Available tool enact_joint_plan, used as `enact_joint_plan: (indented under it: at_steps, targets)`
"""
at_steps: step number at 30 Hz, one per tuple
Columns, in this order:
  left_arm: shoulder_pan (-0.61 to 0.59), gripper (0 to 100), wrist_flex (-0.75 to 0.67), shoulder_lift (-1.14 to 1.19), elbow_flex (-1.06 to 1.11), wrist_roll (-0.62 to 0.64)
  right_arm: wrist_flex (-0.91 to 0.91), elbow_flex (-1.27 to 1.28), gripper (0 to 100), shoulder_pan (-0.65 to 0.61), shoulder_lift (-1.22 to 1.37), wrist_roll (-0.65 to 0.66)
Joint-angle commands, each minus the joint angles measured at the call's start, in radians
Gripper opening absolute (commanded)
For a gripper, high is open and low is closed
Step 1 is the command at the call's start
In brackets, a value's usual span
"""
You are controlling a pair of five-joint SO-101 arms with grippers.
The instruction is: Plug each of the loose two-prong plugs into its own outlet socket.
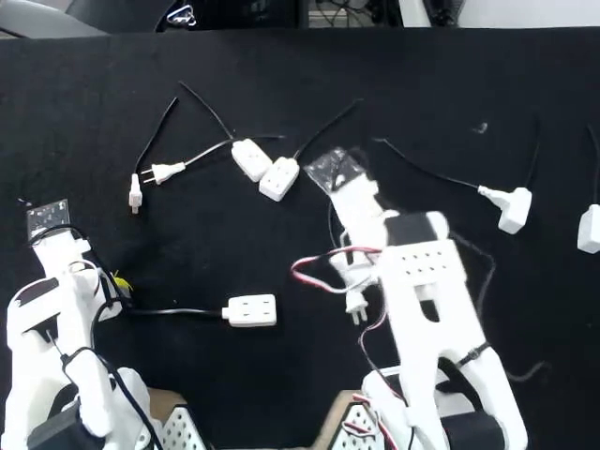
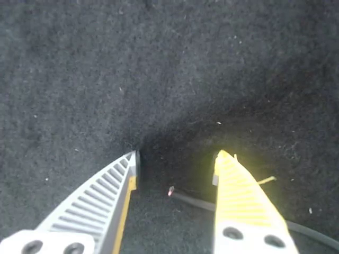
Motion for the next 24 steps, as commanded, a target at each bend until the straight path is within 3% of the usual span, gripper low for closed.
enact_joint_plan:
  at_steps: [1, 3, 5, 15, 20, 24]
  targets:
    - [-0.027, 23, -0.043, 0.0, 0.001, 0.014, -0.049, -0.039, 23.4, 0.052, -0.031, 0.545]
    - [-0.027, 23, -0.043, 0.0, 0.001, 0.014, -0.101, 0.031, 20.8, 0.063, -0.031, 0.764]
    - [-0.027, 23, -0.043, 0.0, 0.001, 0.014, -0.147, 0.102, 20.5, 0.057, -0.031, 0.861]
    - [-0.027, 23, -0.043, 0.0, 0.001, 0.014, -0.47, 0.412, 20.4, 0.026, -0.036, 0.875]
    - [-0.027, 23, -0.043, 0.0, 0.001, 0.014, -0.445, 0.437, 20.4, -0.023, -0.039, 0.859]
    - [-0.027, 23, -0.043, 0.0, 0.001, 0.014, -0.33, 0.397, 20.5, -0.087, -0.067, 0.75]
